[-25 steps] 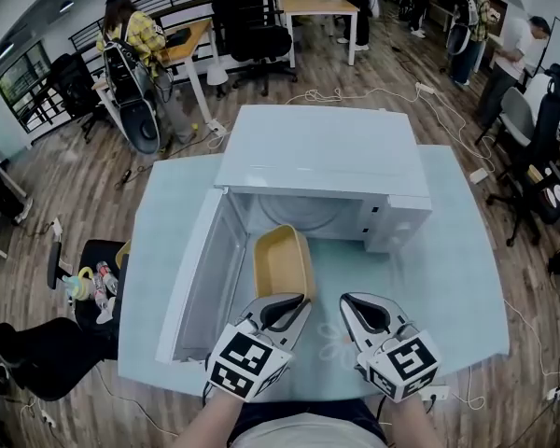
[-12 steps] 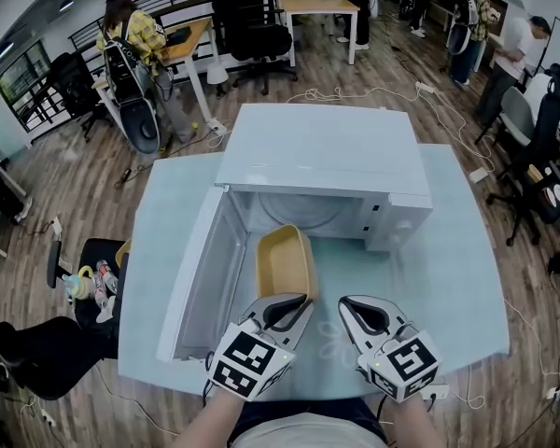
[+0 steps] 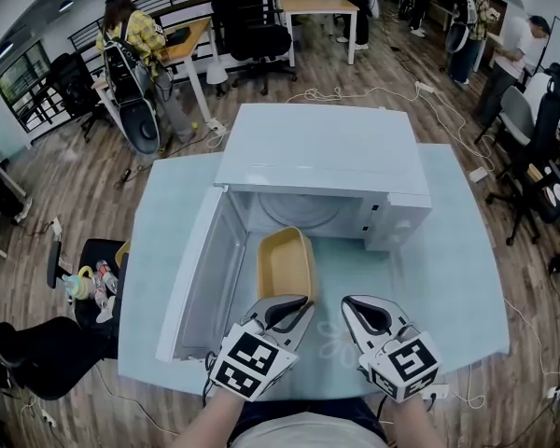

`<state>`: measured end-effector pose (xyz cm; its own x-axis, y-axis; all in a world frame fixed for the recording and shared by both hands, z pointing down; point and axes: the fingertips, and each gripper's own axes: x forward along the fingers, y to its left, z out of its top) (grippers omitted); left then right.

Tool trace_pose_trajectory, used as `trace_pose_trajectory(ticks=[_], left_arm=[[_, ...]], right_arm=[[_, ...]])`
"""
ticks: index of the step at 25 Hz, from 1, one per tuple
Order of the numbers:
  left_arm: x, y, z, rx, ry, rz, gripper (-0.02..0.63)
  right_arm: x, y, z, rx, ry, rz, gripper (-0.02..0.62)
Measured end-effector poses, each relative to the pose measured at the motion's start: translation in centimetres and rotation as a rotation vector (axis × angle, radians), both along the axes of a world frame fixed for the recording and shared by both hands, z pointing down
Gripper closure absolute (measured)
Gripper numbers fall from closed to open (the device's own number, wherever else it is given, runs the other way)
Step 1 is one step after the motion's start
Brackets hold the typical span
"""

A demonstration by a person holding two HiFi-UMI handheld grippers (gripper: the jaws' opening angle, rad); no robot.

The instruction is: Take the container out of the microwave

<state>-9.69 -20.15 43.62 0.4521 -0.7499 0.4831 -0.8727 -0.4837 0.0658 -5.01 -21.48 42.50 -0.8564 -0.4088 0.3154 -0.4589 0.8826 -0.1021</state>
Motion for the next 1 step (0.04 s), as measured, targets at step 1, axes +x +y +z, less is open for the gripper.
trace_pose_trajectory(ticks=[1], left_arm=[[0.0,0.01,0.09,-0.001,-0.005,0.002,0.571]], right_arm=[[0.04,-0.01,0.11,0.0,0.002,0.001,0.597]])
